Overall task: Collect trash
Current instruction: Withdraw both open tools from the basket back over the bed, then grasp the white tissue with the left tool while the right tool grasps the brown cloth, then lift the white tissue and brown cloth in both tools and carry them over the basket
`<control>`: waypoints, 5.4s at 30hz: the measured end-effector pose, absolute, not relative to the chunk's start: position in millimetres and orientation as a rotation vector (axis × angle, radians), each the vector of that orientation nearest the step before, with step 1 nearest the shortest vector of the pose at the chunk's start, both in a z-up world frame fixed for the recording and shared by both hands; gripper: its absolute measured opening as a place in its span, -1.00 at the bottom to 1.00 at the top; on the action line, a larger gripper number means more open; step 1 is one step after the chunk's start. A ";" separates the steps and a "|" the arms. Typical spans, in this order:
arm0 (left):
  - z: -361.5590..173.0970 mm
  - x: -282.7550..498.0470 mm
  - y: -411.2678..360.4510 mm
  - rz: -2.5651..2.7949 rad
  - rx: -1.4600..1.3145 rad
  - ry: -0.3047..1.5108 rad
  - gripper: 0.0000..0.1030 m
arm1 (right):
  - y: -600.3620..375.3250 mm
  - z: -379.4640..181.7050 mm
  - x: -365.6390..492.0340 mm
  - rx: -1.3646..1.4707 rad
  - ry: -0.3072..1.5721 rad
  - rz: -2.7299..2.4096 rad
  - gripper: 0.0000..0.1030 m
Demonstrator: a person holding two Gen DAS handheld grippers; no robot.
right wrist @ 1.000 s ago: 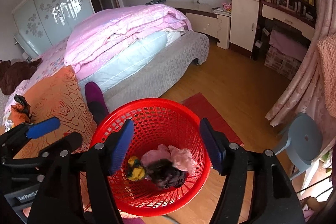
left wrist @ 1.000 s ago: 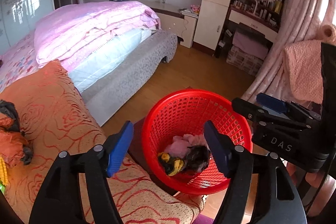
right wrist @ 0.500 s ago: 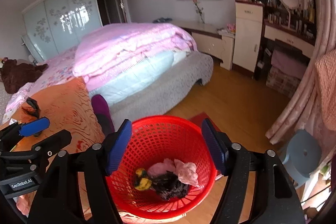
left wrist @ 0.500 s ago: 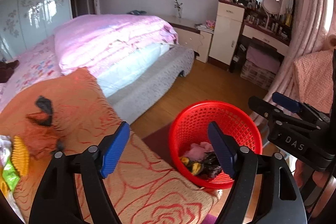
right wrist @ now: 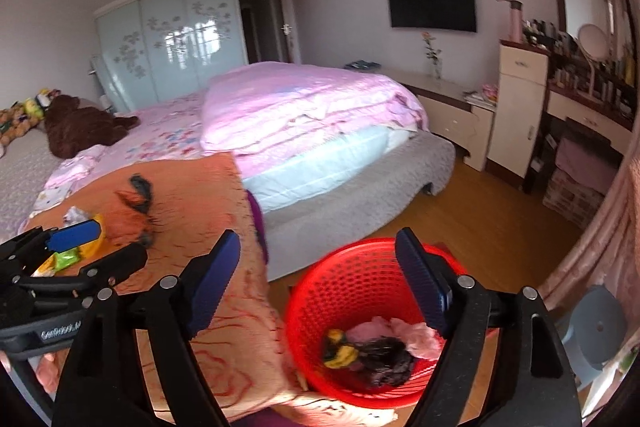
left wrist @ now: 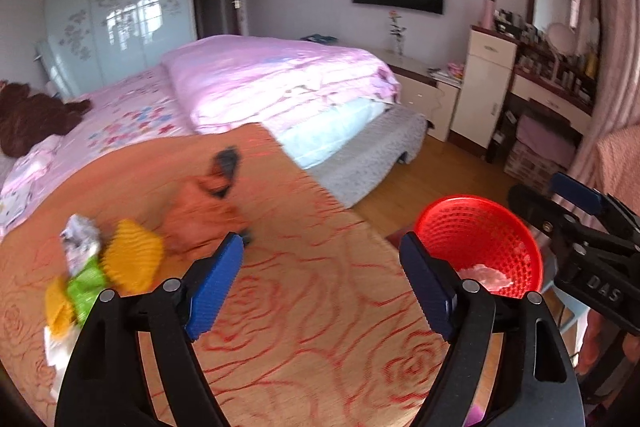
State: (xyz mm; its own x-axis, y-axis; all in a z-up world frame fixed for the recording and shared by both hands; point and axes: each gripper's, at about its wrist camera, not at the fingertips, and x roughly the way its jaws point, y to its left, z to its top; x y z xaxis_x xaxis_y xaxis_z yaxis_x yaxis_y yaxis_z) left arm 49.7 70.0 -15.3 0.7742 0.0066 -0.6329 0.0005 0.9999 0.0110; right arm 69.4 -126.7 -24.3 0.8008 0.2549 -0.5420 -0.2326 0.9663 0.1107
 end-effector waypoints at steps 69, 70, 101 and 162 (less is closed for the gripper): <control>0.7 -78.0 269.2 0.346 -0.259 0.627 -0.49 | -36.5 -32.5 43.2 -0.111 0.630 0.487 0.52; 4.3 -79.6 269.3 0.347 -0.260 0.616 -0.49 | -34.2 -32.4 43.3 -0.115 0.629 0.494 0.52; -3.2 -80.7 290.5 0.425 -0.275 0.604 -0.49 | 112.8 -56.5 157.6 -0.083 0.812 0.571 0.62; 16.7 -53.3 246.0 0.325 -0.175 0.574 -0.49 | 21.3 6.6 86.9 -0.078 0.619 0.562 0.26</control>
